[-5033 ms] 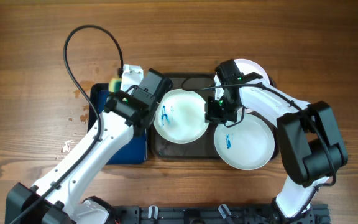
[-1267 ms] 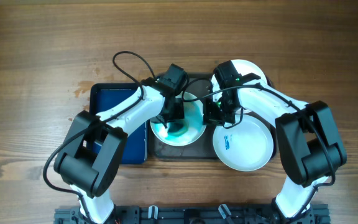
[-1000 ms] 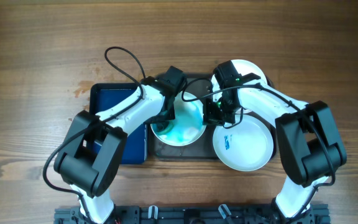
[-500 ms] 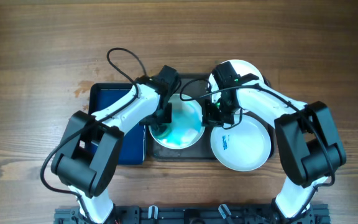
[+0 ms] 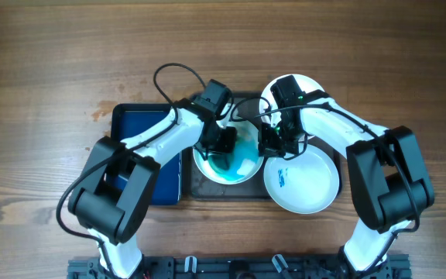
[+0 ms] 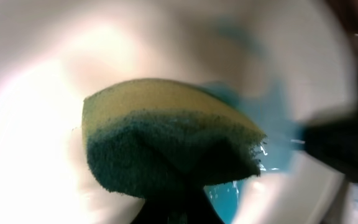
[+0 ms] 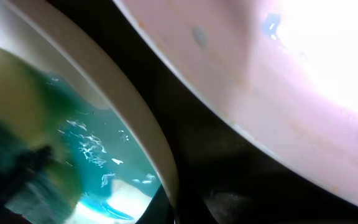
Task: Clean dirty plates on tray and stack at the side
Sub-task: 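Scrub the held plate's surface with the sponge in the left gripper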
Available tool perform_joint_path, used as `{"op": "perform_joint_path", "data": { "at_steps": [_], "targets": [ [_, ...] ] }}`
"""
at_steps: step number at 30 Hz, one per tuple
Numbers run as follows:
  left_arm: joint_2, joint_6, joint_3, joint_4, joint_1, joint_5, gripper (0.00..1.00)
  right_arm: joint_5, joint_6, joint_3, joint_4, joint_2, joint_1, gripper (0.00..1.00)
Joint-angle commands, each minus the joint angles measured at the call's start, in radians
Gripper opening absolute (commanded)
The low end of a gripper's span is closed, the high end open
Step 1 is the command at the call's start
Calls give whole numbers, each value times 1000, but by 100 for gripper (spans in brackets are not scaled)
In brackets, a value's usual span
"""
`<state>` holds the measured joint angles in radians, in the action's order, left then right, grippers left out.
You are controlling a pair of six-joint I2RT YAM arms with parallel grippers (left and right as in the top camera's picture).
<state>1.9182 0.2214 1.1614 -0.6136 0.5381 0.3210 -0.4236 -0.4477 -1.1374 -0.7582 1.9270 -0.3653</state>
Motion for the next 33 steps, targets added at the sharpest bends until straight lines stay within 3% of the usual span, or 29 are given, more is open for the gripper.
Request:
{"op": "perform_joint_path", "data": {
  "at_steps": [1, 3, 7, 14, 18, 26, 33],
  "targets": [
    [66, -27, -35, 63, 60, 265, 4, 24, 0, 14, 22, 22, -13, 4],
    [66, -14, -35, 77, 59, 235, 4, 24, 1, 14, 22, 22, -13, 4],
    [65, 60, -15, 63, 60, -4, 4, 24, 2, 14, 21, 22, -13, 4],
    [33, 43, 116, -160, 60, -389, 4, 24, 2, 14, 21, 22, -13, 4],
    [17, 16, 118, -204, 60, -542, 4, 24, 3, 14, 21, 22, -13, 4],
    [13, -127, 118, -143, 60, -782, 4, 24, 3, 14, 25, 22, -13, 5],
    [13, -242, 118, -48, 78, -798, 4, 24, 3, 14, 29, 22, -13, 4]
  ]
}}
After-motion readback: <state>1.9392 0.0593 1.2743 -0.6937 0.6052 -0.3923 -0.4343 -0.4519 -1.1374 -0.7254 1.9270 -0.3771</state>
